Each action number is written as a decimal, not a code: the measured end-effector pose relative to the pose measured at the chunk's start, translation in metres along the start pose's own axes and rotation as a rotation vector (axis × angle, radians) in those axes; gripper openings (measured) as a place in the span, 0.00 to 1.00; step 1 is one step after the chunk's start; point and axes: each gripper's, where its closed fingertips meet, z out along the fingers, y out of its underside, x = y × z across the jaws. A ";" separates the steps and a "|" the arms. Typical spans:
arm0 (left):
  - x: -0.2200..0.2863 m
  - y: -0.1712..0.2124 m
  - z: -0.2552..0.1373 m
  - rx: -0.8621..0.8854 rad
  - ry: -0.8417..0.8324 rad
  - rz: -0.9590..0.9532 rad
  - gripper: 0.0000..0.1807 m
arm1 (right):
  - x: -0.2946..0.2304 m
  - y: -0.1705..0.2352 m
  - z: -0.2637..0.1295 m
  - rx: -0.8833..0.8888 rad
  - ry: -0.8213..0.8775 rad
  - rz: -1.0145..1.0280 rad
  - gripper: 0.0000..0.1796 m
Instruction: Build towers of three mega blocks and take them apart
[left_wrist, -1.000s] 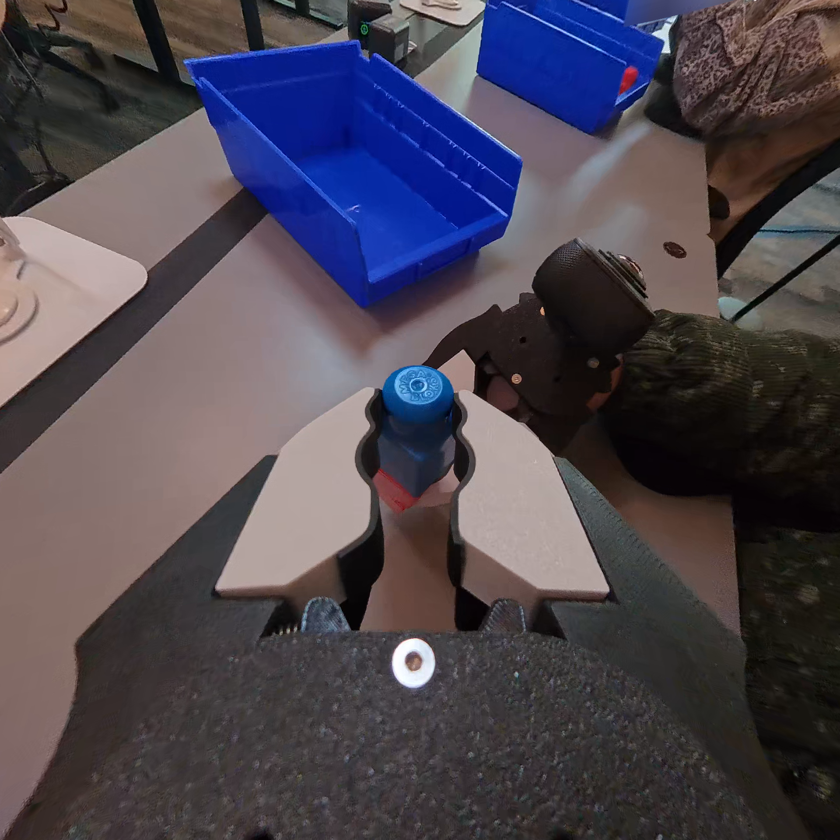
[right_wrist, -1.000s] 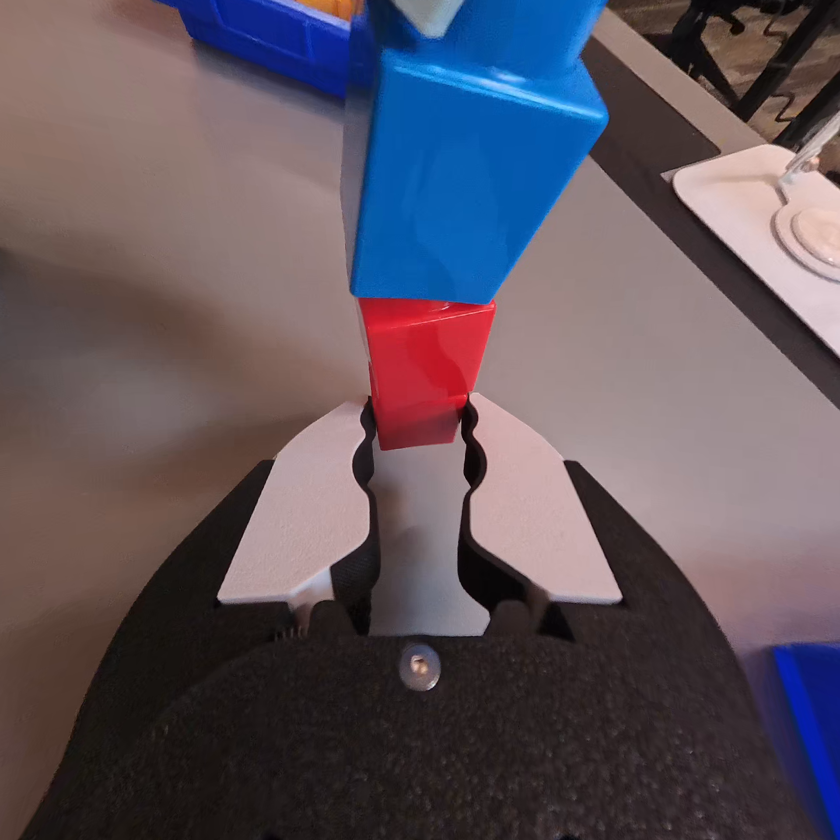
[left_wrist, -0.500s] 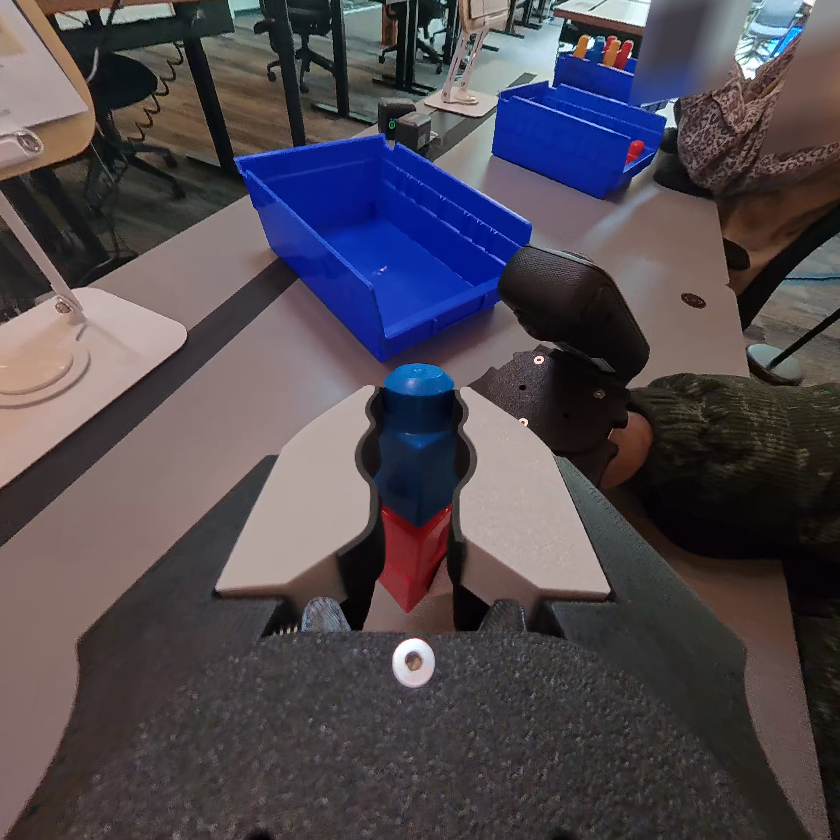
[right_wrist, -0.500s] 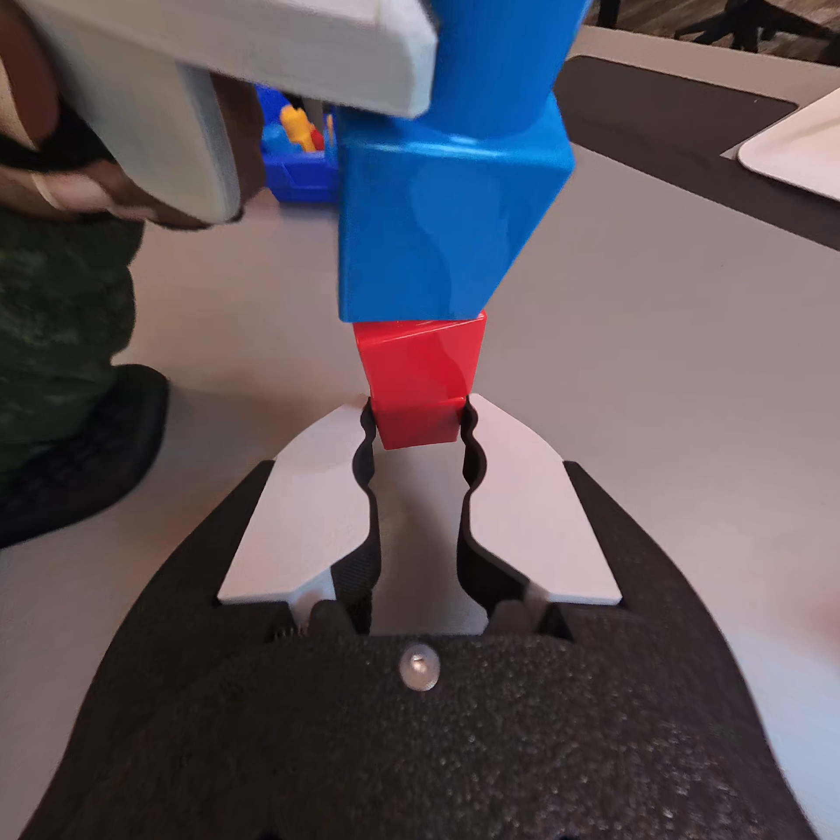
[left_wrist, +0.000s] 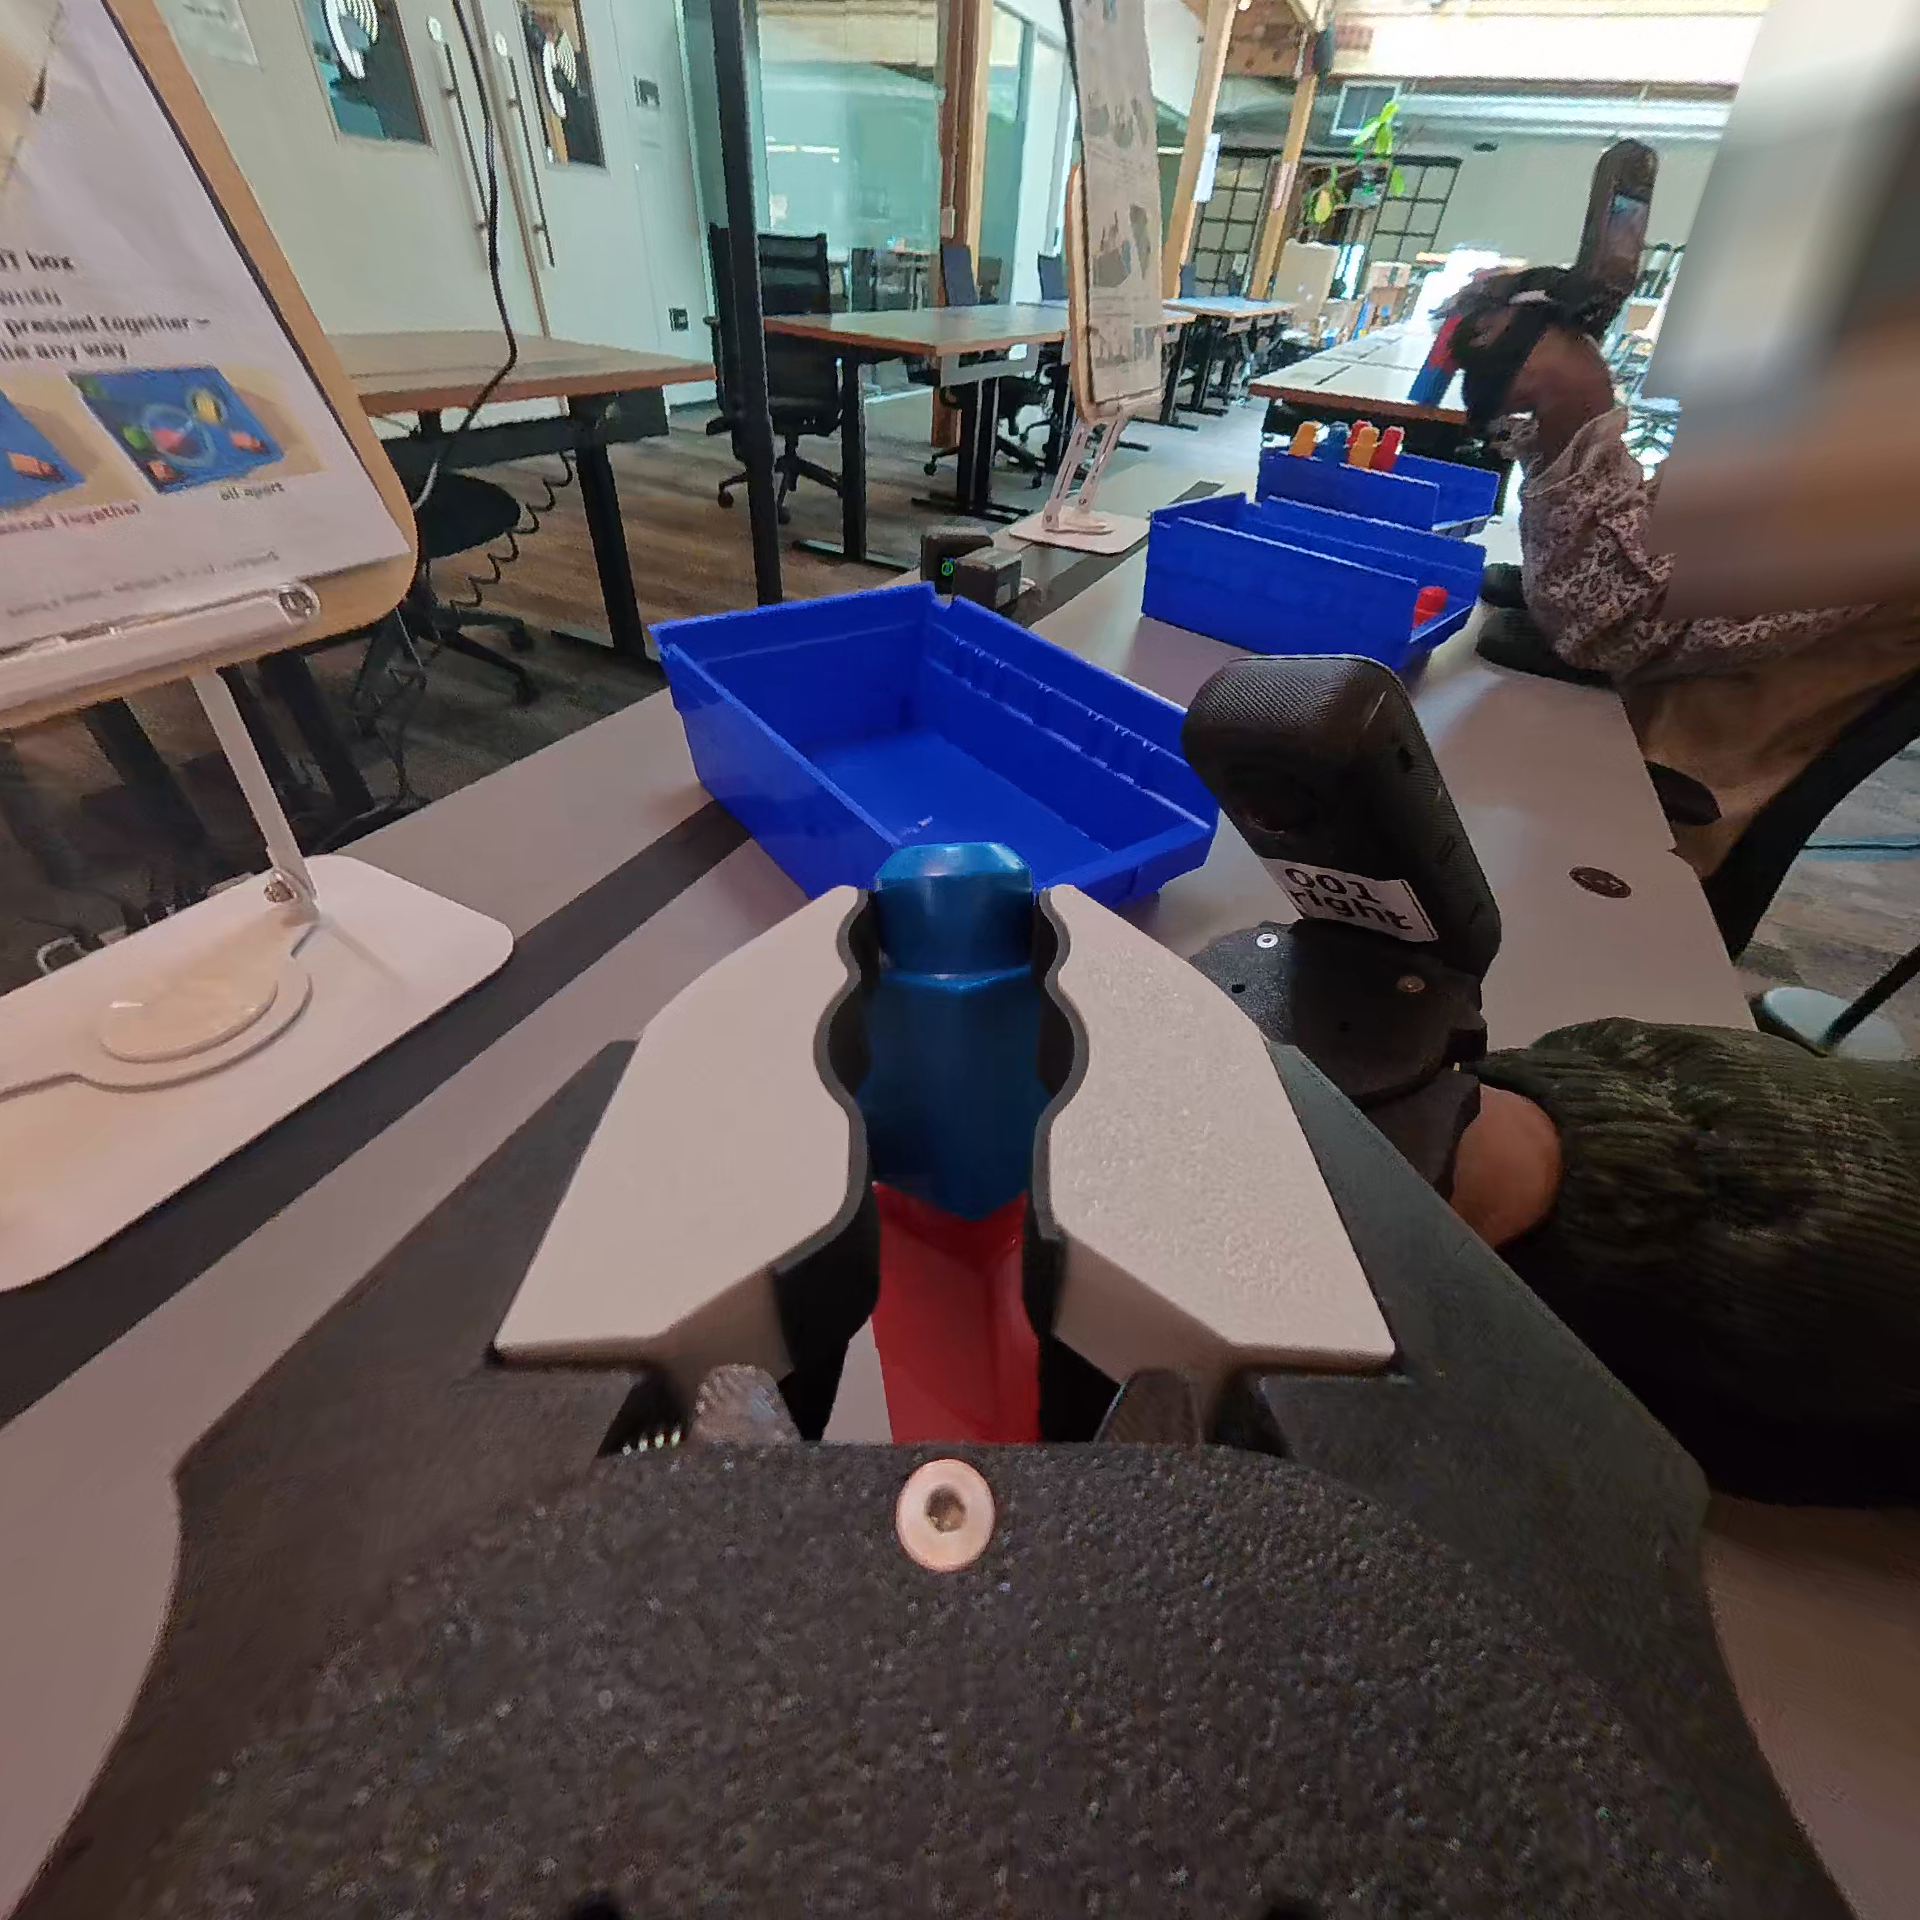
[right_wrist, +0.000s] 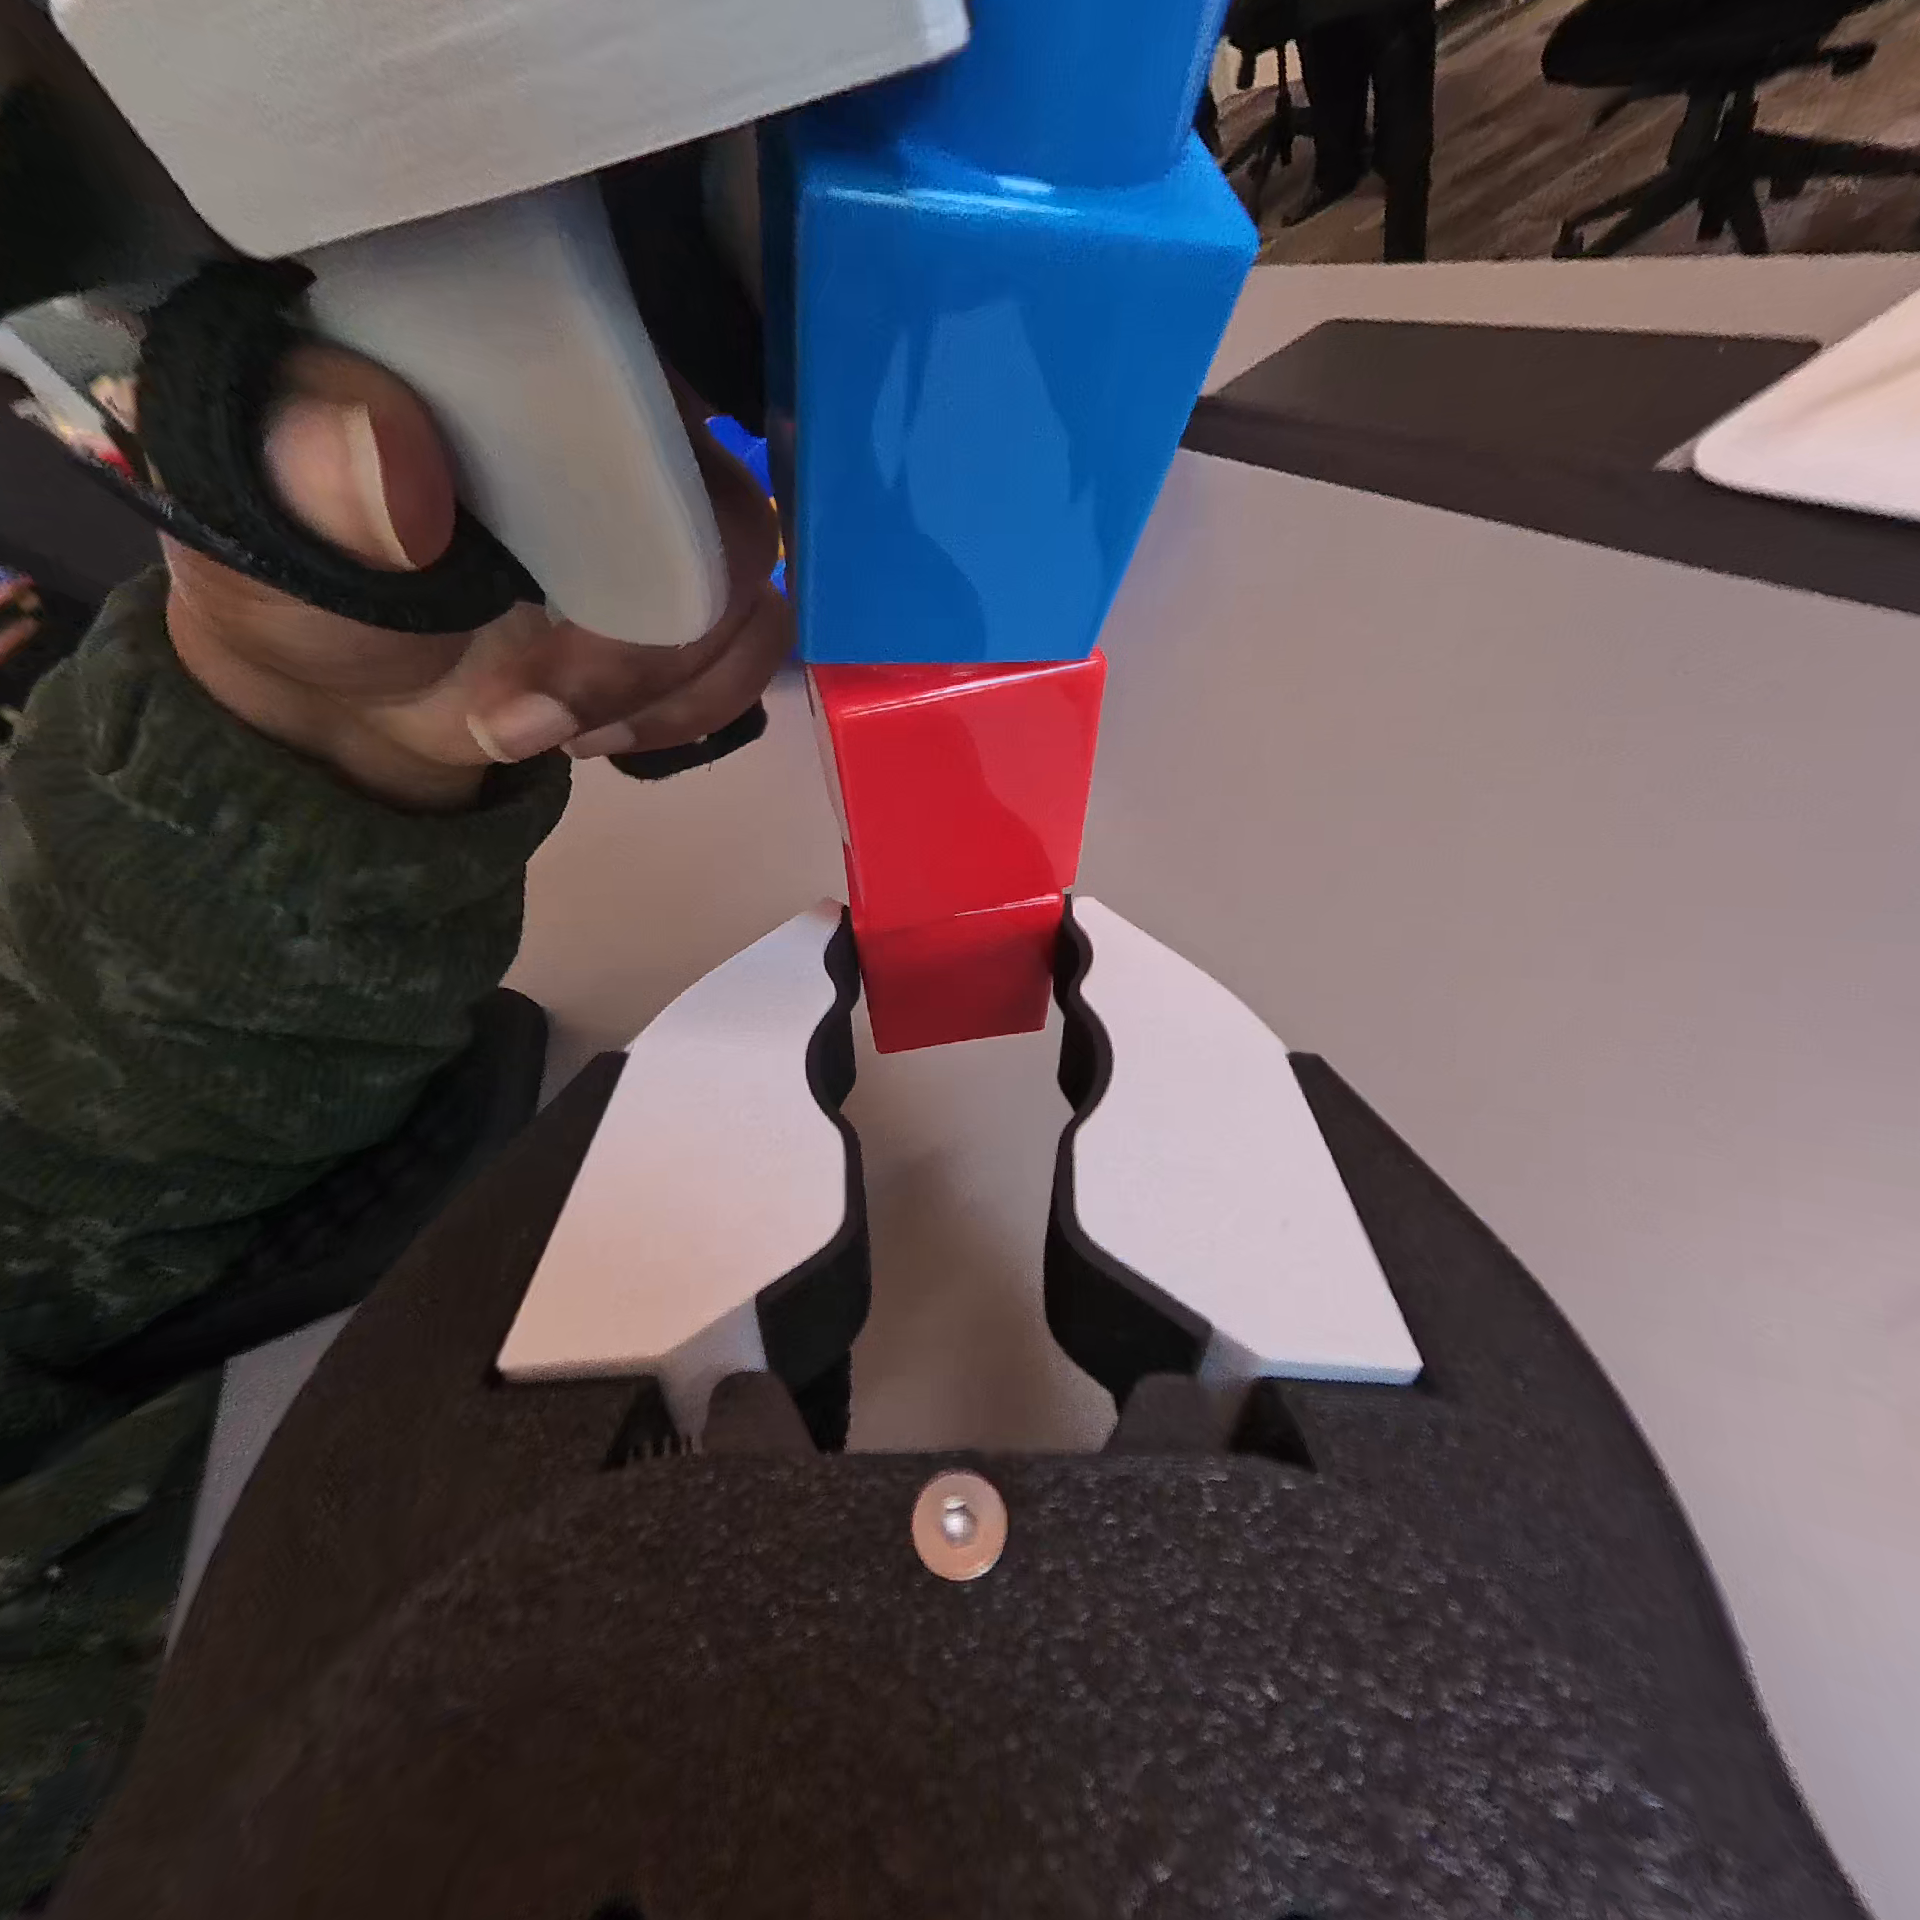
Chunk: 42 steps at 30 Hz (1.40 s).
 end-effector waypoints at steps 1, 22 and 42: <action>0.004 -0.004 -0.002 0.013 0.014 0.016 0.16 | 0.002 -0.002 -0.003 0.000 0.011 -0.045 0.20; 0.029 0.006 -0.010 0.031 0.273 0.043 0.21 | -0.018 -0.005 -0.022 0.004 -0.182 -0.141 0.20; 0.040 0.020 -0.021 -0.016 0.401 0.074 0.21 | -0.022 0.007 -0.017 -0.049 -0.153 -0.226 0.20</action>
